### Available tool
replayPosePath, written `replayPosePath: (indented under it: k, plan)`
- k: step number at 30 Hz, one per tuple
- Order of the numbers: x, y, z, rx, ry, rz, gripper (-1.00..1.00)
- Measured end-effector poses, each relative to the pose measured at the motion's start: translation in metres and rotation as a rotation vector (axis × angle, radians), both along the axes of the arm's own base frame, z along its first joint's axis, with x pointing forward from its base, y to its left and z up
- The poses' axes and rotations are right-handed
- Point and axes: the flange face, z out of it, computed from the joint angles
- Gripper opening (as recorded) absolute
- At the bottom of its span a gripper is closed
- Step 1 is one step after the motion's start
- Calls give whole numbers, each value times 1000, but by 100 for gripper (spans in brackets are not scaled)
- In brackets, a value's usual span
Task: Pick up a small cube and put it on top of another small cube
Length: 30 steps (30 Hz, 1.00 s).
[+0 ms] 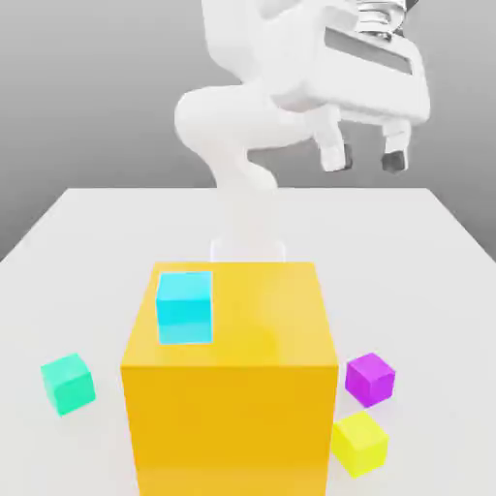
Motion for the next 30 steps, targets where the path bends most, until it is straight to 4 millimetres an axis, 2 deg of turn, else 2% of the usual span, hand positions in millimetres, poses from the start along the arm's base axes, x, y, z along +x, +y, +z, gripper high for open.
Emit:
replayPosePath:
  k: [4, 9, 13, 18, 25, 26, 30]
  plan:
    - [-9, 24, -60, -84, 62, 219, 0]
    - [-33, 49, -132, -178, 137, 498, 0]
    - [-60, 63, -186, -246, 195, 725, 0]
    - [-104, 76, -245, -321, 265, 1025, 0]
    - [-108, 72, -311, -332, 280, 1064, 0]
    - [-109, 72, -318, -331, 280, 1063, -100]
    - [-109, 72, -318, -331, 282, 1064, -100]
